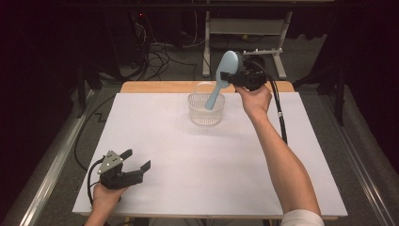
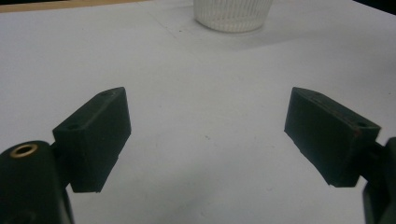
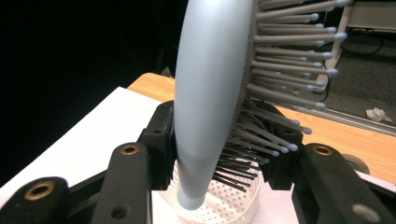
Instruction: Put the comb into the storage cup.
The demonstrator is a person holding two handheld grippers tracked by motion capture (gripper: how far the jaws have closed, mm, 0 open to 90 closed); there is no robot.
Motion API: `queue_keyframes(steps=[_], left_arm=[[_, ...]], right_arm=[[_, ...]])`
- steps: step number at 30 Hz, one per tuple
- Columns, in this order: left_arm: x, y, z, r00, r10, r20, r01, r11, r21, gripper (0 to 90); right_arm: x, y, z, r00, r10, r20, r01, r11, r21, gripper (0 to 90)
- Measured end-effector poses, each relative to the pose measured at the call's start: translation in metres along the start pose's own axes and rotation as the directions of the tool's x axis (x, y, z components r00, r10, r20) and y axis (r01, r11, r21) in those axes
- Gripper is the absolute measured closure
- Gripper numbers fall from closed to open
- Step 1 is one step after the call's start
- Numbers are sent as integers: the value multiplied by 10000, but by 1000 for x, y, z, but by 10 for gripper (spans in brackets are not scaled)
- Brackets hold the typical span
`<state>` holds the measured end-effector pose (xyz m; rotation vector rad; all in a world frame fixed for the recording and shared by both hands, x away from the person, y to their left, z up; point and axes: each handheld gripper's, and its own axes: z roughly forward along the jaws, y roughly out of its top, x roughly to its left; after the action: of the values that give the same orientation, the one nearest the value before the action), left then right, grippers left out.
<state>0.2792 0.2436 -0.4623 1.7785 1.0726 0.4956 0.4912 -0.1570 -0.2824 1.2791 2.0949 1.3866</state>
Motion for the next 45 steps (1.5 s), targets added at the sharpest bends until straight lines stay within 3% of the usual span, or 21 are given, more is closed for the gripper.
queue_keyframes(steps=[20,45], left_arm=[[1,0,-1,9999,-81,-74,81,10000,4,139],[2,0,-1,9999,-109,-51,109,9999,71,139]], right_arm=[[9,-10,38,10000,-84,-8,84,9994,325,546],[17,-24,65,9993,-270,253,251,9968,758,544]])
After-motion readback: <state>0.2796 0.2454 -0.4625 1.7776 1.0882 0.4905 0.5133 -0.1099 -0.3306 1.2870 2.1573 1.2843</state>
